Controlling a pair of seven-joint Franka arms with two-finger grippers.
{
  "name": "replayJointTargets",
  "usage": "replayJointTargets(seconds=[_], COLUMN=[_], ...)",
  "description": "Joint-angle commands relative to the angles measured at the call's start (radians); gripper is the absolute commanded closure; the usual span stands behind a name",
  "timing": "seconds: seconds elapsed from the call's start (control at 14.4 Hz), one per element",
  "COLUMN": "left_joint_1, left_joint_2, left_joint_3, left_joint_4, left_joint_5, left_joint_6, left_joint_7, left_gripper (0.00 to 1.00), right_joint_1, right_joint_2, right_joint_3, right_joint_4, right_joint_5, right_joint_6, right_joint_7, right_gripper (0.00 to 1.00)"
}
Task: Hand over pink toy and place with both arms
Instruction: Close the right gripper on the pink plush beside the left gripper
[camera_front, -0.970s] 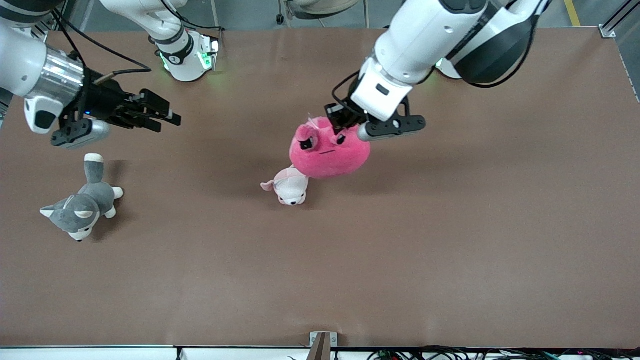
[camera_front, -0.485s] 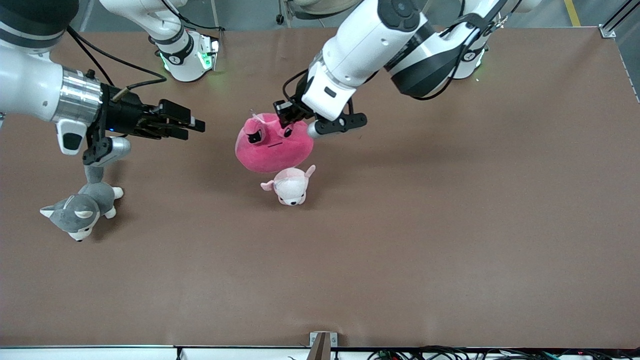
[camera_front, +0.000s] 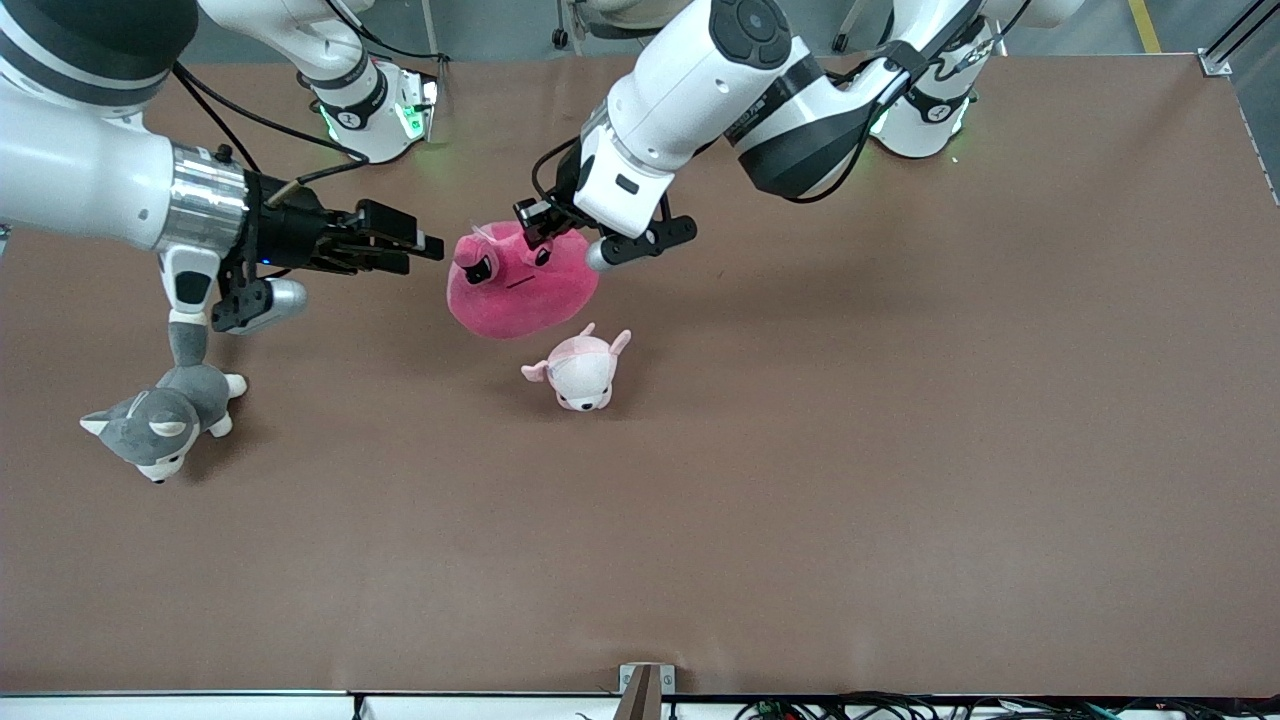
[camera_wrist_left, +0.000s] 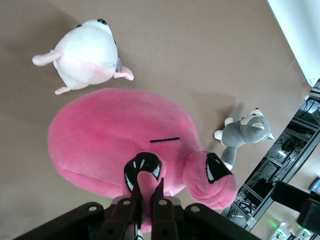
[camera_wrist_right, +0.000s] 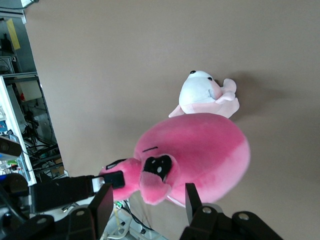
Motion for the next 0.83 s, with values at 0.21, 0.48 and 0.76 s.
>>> replayJointTargets(seconds=[0.21, 0.48, 0.76], left_joint_1=[-0.017, -0.017, -0.019], left_joint_2=[0.014, 0.007, 0.006], left_joint_3=[0.004, 0.001, -0.002], left_joint_4=[0.033, 0.033, 0.033], left_joint_5=[-0.014, -0.016, -0.016], left_joint_6=[0.015, 0.015, 0.015], left_joint_7=[-0.011, -0.018, -0.031], left_gripper=[1.0, 1.0, 1.0], right_joint_1=[0.035, 0.065, 0.075], right_joint_2=[0.024, 0.024, 0.022], right_joint_3=[-0.009, -0.009, -0.009], right_joint_4=[0.007, -0.002, -0.025], right_joint_5=[-0.066, -0.089, -0.091], right_joint_6=[0.008, 0.005, -0.005], right_joint_7=[0.018, 0.02, 0.018], right_gripper=[0.34, 0.34, 0.34])
